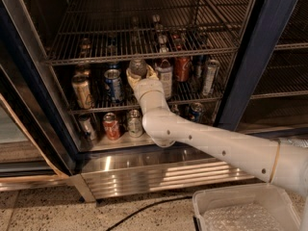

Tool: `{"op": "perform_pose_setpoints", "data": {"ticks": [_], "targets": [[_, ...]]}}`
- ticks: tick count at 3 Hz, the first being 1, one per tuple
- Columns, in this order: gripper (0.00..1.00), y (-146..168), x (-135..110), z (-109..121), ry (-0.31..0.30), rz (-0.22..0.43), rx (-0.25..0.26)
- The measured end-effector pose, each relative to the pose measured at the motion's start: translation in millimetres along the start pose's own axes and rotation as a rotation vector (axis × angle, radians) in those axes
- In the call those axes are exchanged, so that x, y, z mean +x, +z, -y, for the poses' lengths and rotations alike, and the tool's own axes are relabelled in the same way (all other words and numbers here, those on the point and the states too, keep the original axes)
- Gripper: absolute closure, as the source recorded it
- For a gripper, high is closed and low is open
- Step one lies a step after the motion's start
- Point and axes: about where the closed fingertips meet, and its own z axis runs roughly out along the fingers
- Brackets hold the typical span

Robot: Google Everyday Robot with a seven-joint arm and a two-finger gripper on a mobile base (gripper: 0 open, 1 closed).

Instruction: Pick water bottle from middle shelf of fridge

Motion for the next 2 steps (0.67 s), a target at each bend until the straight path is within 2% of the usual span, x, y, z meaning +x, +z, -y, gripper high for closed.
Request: {"op": "perform_pose_setpoints", "data": {"ticks": [1,2], "targets": [[1.0,-6.0,9.2,-4.1,0.006,0.027,-0.025],[1.0,-7.4,5.9,-3.5,0.005,0.03,-0.026]]}}
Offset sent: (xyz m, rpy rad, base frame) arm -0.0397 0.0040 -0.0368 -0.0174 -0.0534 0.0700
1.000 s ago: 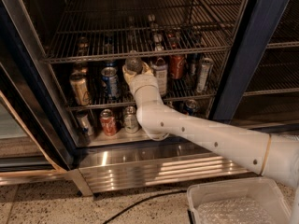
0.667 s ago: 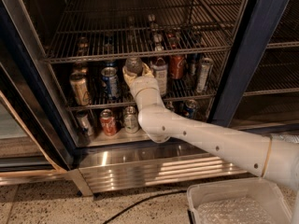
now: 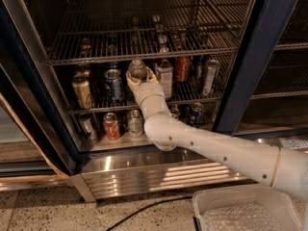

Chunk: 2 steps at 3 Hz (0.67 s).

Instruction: Pick water bottle from middle shelf of fridge

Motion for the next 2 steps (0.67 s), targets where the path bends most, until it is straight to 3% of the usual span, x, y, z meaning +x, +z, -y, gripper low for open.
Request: {"op": "perform_pose_setpoints", "data": {"ticks": [2], "targets": [[1.0,-41.7,-0.4,-8.5,-0.03,0.07,-0.022]]}}
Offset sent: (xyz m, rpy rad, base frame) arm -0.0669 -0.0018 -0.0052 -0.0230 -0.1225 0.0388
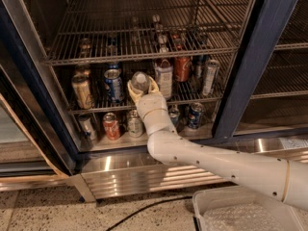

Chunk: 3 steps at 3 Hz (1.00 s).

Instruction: Pick water bottle from middle shelf of fridge

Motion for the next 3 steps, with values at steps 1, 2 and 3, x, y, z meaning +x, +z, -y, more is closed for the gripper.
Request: {"op": "perform_pose_setpoints", "data": {"ticks": [1,2,3], "targets": [[1.0,0.0,0.0,0.0,0.0,0.0,0.0],[1.0,-0.2,-14.9,-7.6,0.01,0.038,-0.015],[1.0,-11.8,-53.2,-15.1,0.03,0.136,-0.036]]}}
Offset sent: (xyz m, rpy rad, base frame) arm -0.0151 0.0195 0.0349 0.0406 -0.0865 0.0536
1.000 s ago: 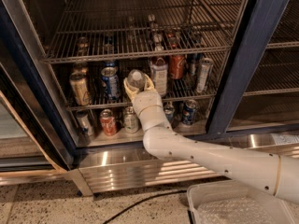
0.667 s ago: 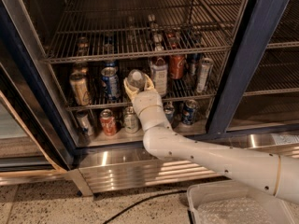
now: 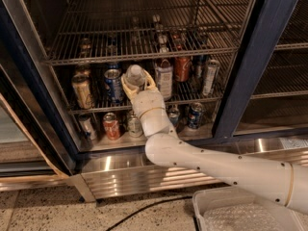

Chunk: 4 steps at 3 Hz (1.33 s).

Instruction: Pick water bottle from middle shelf of fridge

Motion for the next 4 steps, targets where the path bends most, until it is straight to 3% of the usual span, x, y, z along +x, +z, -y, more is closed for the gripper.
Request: {"op": "perform_pose_setpoints", "data": {"ticks": [1,2,3,4], "targets": [[1.0,-17.5,-42.8,-6.3,0.001,0.115,-0.021],[1.0,-46.7,-73.3,0.1,-0.02,0.177,-0.011],[1.0,-88.8,-107.7,9.4,-0.012,0.174,0.002],[1.0,-94.6,-108.6,1.0,0.001,0.162,-0.019]]}}
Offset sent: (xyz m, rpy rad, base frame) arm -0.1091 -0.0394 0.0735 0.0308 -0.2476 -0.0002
